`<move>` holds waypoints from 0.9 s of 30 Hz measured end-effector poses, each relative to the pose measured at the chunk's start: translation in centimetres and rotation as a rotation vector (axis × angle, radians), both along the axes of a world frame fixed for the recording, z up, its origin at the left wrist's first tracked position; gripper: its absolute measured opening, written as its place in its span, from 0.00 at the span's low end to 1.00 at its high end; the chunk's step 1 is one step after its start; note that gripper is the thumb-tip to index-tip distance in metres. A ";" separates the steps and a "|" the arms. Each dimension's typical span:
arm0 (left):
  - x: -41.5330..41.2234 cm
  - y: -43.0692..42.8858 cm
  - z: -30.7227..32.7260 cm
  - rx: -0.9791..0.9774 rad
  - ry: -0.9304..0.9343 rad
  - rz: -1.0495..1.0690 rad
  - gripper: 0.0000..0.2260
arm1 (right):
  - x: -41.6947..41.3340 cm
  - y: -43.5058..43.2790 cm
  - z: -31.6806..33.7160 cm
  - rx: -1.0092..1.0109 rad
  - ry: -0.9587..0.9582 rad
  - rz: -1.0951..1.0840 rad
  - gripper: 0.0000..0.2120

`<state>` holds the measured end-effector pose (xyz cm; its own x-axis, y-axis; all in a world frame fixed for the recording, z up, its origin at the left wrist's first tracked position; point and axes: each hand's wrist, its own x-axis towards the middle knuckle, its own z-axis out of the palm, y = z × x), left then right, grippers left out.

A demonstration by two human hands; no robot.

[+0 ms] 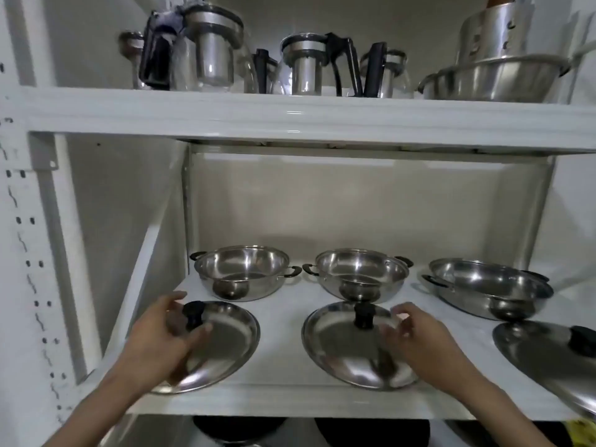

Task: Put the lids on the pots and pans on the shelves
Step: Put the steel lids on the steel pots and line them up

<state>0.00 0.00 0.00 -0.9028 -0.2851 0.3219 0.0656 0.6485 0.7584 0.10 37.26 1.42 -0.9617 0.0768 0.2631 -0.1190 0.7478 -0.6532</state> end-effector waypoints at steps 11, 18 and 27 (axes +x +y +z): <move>-10.5 -2.2 0.1 -0.312 -0.270 0.109 0.17 | -9.6 -0.6 -1.0 0.263 -0.117 0.036 0.20; -10.4 -1.2 -0.3 -0.299 -0.156 0.127 0.13 | -10.1 -1.1 -1.6 0.406 0.009 0.040 0.16; -8.2 -1.2 -0.8 -0.319 -0.073 0.108 0.09 | -8.9 -1.0 -2.1 0.357 0.047 0.075 0.14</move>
<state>-8.20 -1.22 -0.83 -0.8968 -0.2754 0.3462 -0.0629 0.8540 0.5165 -8.81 36.22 -0.66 -0.9474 -0.0981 0.3046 -0.2058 0.9156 -0.3454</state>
